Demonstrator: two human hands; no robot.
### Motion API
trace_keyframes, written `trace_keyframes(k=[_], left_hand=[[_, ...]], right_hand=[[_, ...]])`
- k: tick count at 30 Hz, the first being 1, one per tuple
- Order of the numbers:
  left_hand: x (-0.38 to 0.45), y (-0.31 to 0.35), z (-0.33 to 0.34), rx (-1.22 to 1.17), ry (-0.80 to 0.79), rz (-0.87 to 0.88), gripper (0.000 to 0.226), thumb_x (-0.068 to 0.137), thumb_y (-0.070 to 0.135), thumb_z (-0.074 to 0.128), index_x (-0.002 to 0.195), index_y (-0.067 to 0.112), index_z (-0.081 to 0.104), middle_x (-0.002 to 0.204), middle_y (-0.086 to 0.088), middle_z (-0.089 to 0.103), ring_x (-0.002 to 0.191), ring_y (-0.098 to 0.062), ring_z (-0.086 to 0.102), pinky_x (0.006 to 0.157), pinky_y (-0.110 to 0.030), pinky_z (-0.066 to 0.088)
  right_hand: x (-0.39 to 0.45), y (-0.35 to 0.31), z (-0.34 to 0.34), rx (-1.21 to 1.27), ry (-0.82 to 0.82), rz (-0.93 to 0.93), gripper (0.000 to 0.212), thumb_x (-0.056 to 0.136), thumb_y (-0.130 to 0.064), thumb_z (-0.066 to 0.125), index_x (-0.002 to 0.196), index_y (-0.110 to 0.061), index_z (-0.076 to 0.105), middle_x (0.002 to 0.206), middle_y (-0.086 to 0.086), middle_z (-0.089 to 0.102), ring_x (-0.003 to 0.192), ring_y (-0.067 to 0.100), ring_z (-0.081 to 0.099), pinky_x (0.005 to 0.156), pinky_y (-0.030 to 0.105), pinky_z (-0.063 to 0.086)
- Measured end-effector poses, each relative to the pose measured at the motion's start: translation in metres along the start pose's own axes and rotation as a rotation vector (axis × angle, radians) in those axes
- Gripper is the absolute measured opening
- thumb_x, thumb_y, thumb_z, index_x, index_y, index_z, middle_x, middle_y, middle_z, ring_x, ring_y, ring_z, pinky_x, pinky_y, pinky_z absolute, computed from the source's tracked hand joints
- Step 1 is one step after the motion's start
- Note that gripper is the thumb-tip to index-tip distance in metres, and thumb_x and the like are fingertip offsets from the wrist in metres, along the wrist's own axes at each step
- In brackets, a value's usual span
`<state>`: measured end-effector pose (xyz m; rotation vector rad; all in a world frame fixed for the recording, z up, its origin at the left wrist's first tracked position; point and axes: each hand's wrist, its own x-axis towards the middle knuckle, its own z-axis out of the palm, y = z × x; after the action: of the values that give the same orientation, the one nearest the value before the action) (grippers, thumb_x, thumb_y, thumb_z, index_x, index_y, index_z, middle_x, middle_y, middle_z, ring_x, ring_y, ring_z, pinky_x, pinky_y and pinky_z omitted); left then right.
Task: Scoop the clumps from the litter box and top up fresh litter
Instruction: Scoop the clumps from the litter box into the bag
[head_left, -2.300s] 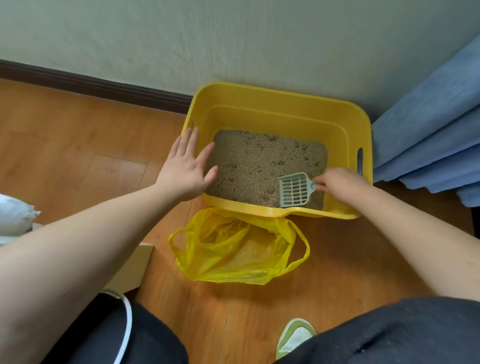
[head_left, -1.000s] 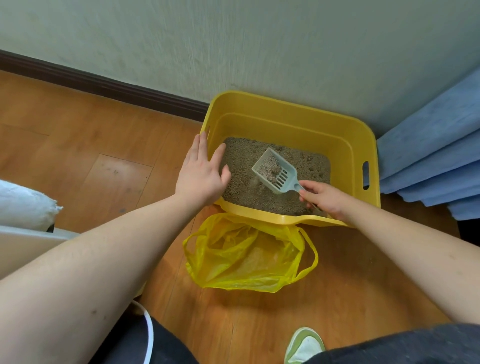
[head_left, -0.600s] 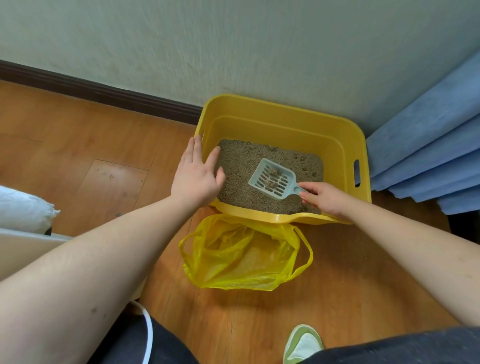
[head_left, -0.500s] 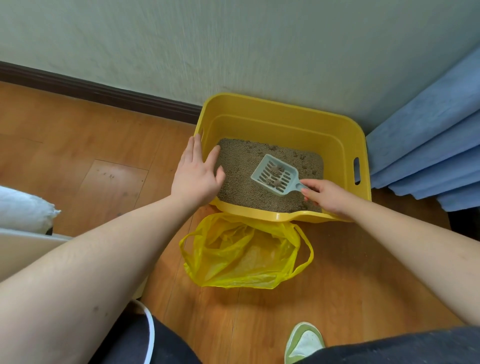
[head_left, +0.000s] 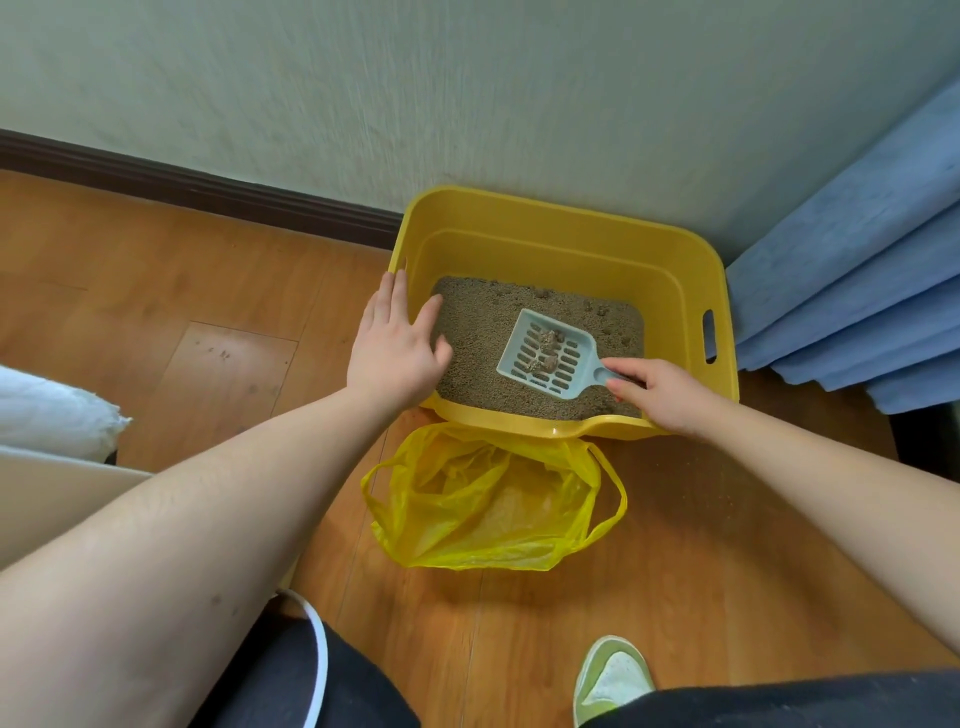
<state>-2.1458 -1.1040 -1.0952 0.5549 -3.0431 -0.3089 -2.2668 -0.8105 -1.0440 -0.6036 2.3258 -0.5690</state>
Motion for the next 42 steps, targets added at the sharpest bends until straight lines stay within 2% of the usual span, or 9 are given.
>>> trace_keyframes(k=[3,6,8,14,19,23,26,34,42], left_hand=[[-0.001,0.001,-0.002,-0.002,-0.011,-0.002,0.058,0.095,0.045,0.035,0.149,0.023,0.035,0.162,-0.021,0.008,0.151,-0.033,0.002,0.121,-0.046,0.008],[-0.002,0.001,-0.003,-0.002,-0.021,-0.005,0.058,0.095,0.045,0.034,0.149,0.023,0.035,0.162,-0.021,0.006,0.151,-0.033,0.0,0.121,-0.046,0.008],[-0.001,0.001,-0.004,-0.01,-0.028,-0.002,0.058,0.095,0.045,0.033,0.149,0.024,0.035,0.162,-0.021,0.005,0.15,-0.034,-0.001,0.121,-0.046,0.007],[-0.001,0.001,-0.003,-0.005,-0.029,0.0,0.057,0.094,0.044,0.035,0.147,0.023,0.037,0.162,-0.021,0.003,0.15,-0.035,0.0,0.121,-0.047,0.009],[0.0,0.001,-0.005,-0.008,-0.034,0.006,0.054,0.093,0.042,0.039,0.144,0.022,0.041,0.162,-0.023,0.006,0.15,-0.036,0.001,0.121,-0.047,0.01],[-0.001,0.002,-0.006,-0.009,-0.032,0.017,0.054,0.094,0.042,0.039,0.144,0.021,0.042,0.161,-0.023,0.009,0.15,-0.036,0.002,0.121,-0.047,0.009],[-0.001,0.001,-0.008,-0.01,-0.04,0.017,0.054,0.095,0.043,0.037,0.144,0.022,0.041,0.161,-0.022,0.008,0.15,-0.035,0.0,0.121,-0.047,0.008],[-0.001,0.001,-0.008,-0.016,-0.039,0.015,0.053,0.094,0.042,0.038,0.142,0.021,0.043,0.161,-0.023,0.01,0.15,-0.035,0.001,0.121,-0.047,0.009],[-0.001,0.001,-0.007,0.005,-0.049,0.027,0.054,0.095,0.044,0.036,0.144,0.021,0.042,0.162,-0.016,0.014,0.151,-0.032,-0.001,0.121,-0.048,0.007]], right_hand=[[-0.011,-0.007,0.003,-0.039,-0.002,-0.07,0.04,0.099,-0.025,0.051,0.138,-0.023,0.049,0.115,-0.009,0.06,0.076,-0.011,0.049,0.063,0.004,0.036],[-0.023,-0.013,0.005,-0.066,-0.01,-0.139,0.04,0.097,-0.024,0.054,0.137,-0.021,0.052,0.123,-0.011,0.056,0.105,-0.002,0.05,0.086,0.014,0.035],[-0.029,-0.017,0.006,-0.075,0.003,-0.185,0.039,0.097,-0.022,0.054,0.136,-0.019,0.053,0.122,-0.011,0.055,0.112,0.002,0.048,0.089,0.016,0.034],[-0.04,-0.004,0.025,-0.486,0.15,-0.349,0.036,0.095,-0.028,0.054,0.129,-0.018,0.06,0.096,0.005,0.066,0.092,0.028,0.059,0.075,0.036,0.041],[-0.053,0.007,0.055,-0.75,0.329,-0.55,0.025,0.081,-0.017,0.074,0.106,-0.018,0.071,0.072,0.005,0.06,0.066,0.029,0.059,0.055,0.034,0.039],[-0.063,0.006,0.066,-0.922,0.343,-0.663,0.038,0.082,-0.01,0.041,0.104,-0.015,0.071,0.069,0.006,0.056,0.065,0.027,0.055,0.055,0.035,0.039],[-0.067,0.004,0.066,-0.984,0.358,-0.708,0.04,0.083,-0.005,0.037,0.104,-0.012,0.071,0.069,0.007,0.055,0.063,0.027,0.054,0.055,0.036,0.039],[-0.067,0.001,0.063,-0.942,0.406,-0.706,0.037,0.086,-0.007,0.039,0.105,-0.012,0.07,0.069,0.006,0.054,0.064,0.027,0.054,0.055,0.035,0.039],[-0.041,0.005,0.031,-0.598,0.304,-0.474,0.037,0.096,-0.038,0.046,0.119,-0.018,0.066,0.084,0.004,0.066,0.078,0.029,0.06,0.066,0.035,0.041]])
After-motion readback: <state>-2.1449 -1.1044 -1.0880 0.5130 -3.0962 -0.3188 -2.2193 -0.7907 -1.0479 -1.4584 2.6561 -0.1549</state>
